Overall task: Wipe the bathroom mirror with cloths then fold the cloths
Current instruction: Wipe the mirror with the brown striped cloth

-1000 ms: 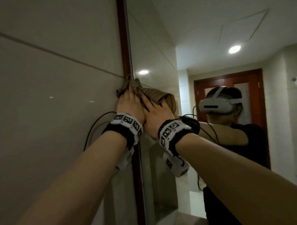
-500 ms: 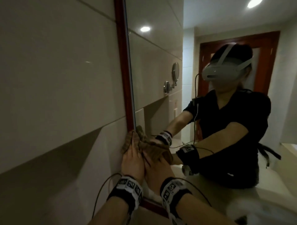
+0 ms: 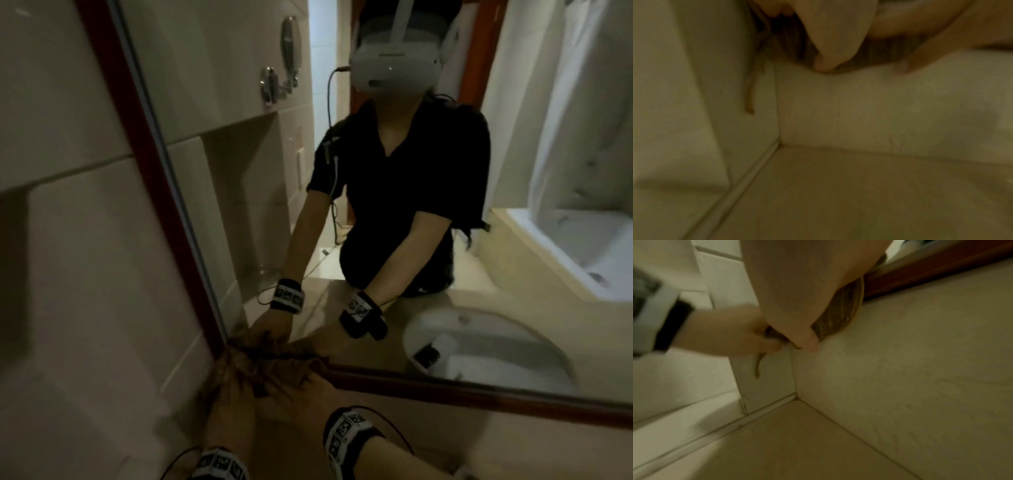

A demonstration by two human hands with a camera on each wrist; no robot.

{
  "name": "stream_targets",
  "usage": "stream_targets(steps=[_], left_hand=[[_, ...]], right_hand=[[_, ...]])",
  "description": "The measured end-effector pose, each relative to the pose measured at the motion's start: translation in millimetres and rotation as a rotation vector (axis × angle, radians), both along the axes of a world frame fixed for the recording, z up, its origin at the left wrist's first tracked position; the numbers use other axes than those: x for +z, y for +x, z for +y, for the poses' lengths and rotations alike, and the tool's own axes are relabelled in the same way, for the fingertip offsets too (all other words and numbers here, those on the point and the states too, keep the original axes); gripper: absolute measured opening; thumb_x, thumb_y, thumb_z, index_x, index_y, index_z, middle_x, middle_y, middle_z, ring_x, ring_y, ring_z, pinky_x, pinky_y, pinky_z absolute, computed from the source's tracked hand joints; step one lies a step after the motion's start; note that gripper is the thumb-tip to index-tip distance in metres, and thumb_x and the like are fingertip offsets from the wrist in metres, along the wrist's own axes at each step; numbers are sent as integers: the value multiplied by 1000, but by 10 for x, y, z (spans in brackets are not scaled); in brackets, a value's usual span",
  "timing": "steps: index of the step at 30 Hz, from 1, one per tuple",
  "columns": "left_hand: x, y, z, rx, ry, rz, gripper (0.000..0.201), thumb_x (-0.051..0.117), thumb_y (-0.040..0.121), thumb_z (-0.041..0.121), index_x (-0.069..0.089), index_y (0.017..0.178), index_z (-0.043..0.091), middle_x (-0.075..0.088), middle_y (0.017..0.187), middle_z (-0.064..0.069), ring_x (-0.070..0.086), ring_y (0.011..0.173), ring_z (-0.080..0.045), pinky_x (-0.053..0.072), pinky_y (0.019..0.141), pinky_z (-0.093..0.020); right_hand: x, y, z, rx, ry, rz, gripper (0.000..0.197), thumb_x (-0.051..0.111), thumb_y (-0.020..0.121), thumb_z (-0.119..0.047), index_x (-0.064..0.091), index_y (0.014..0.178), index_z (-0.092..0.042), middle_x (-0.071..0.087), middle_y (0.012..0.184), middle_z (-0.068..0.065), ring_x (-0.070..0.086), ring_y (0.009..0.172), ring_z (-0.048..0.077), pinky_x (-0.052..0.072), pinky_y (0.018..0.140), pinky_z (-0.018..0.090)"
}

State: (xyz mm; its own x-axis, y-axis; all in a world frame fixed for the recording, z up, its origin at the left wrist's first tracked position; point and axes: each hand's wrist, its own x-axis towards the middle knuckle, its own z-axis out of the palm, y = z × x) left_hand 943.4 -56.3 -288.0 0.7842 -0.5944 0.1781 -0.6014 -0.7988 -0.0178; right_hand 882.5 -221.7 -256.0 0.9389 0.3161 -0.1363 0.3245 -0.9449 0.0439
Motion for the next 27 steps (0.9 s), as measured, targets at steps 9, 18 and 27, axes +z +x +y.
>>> stream_targets(steps=[9,18,27], left_hand=[[211,11,-17,1,-131,-6,47,37,74,16,70,96,-10,65,102,-33,66,88,-48,39,90,-42],[118,88,-251,-190,-282,149,72,4,101,47,64,117,10,67,116,-14,54,121,-11,-1,108,-6],[-1298,466,-528,-319,-652,-56,129,68,46,80,36,134,-9,45,136,-30,58,99,-52,2,111,-67]], right_hand=[[94,-530,-576,74,39,-120,53,42,92,-23,40,143,-15,38,152,4,49,129,23,51,84,32],[147,-832,-845,-33,21,-255,46,30,95,-21,42,140,-15,42,148,3,46,129,22,52,86,35],[-5,-1097,-1132,-129,99,-333,40,43,88,-34,47,127,-27,47,135,-6,49,119,14,51,87,27]])
